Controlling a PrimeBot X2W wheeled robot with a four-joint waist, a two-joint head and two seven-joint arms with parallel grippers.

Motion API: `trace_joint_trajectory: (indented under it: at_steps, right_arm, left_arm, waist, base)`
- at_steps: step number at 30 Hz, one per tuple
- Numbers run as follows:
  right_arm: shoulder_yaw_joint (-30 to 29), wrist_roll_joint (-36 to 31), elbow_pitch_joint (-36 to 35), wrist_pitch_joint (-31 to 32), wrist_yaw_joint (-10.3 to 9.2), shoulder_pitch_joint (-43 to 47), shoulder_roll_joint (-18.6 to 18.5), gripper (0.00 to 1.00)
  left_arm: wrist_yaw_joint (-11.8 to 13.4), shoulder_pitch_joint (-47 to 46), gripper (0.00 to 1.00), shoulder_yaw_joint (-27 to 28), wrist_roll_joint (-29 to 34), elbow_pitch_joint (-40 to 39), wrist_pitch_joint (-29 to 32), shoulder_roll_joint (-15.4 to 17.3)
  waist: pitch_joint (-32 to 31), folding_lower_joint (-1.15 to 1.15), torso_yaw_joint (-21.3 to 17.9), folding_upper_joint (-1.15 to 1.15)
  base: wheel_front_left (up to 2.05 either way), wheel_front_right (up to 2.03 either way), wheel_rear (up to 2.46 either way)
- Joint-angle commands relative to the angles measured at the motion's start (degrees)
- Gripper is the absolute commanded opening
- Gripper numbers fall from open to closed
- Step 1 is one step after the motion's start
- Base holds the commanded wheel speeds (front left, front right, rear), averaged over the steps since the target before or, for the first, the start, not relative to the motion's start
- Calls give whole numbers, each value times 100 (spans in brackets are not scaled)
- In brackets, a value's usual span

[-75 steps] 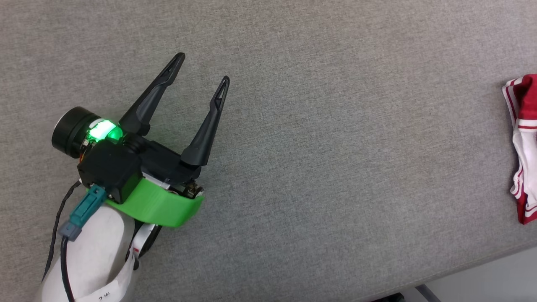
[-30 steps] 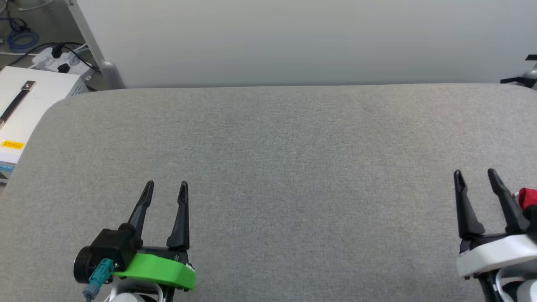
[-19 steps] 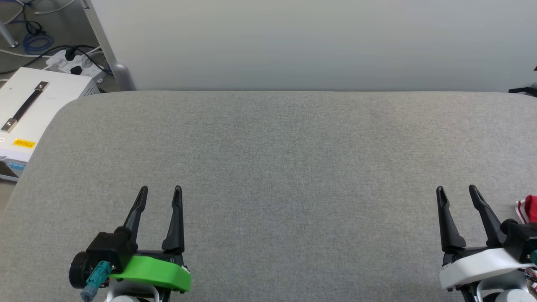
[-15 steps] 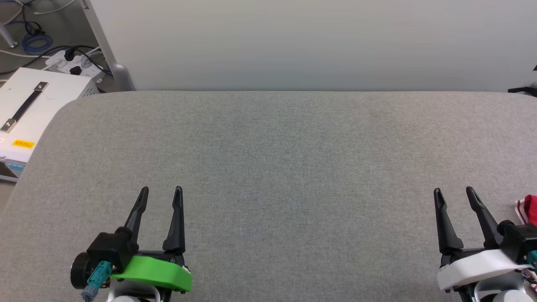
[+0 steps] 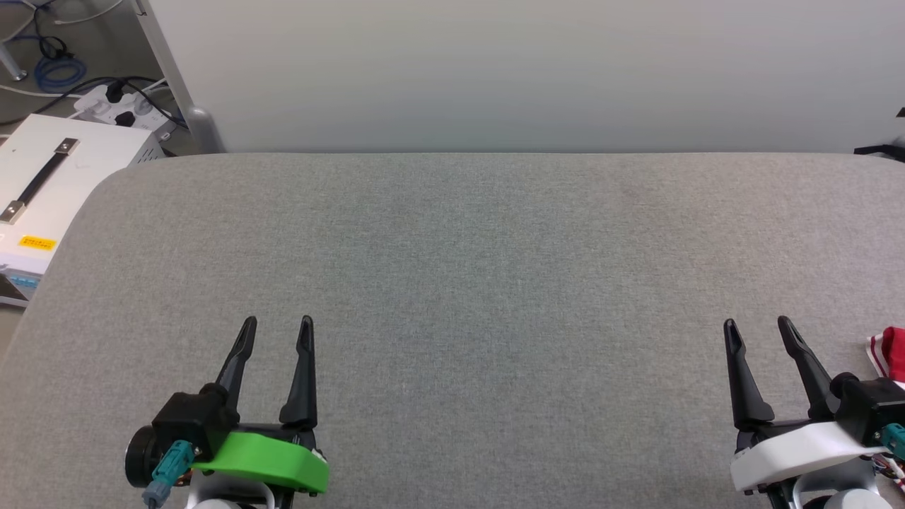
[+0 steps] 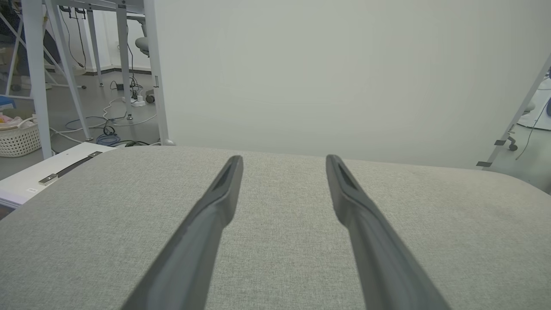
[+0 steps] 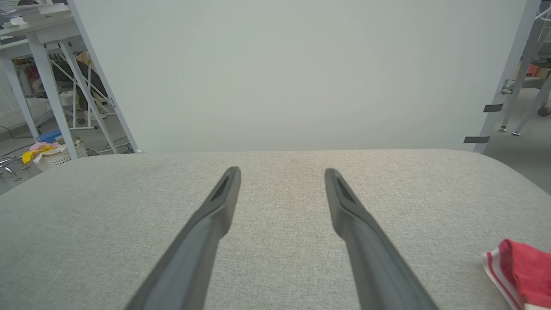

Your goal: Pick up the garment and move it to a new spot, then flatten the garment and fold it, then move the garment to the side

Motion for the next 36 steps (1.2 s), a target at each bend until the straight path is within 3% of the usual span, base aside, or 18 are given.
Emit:
trace_joint_trajectory:
  at_steps: [1, 8, 9, 36]
  right_arm:
    - [11, -23, -6, -40, -4, -58, 4, 100]
    - [11, -31, -26, -34, -4, -82, 9, 100]
    - [4, 0, -9, 1, 0, -18, 2, 0]
    - [-9, -278, -86, 261, -1, -38, 104, 0]
  left_arm:
    - [-15, 26, 100, 1, 0, -6, -34, -29]
    - [-16, 11, 100, -27, -30, -12, -34, -28]
    - [0, -1, 0, -35, -20, -3, 3, -8]
    - [142, -18, 0, -11, 208, -70, 292, -24]
  waist:
    - [5, 0, 8, 0]
    - [48, 0, 39, 0]
    - [48, 0, 39, 0]
    - [21, 0, 4, 0]
  base:
    - [0, 0, 0]
    - [0, 0, 0]
    - [0, 0, 0]
    - [0, 0, 0]
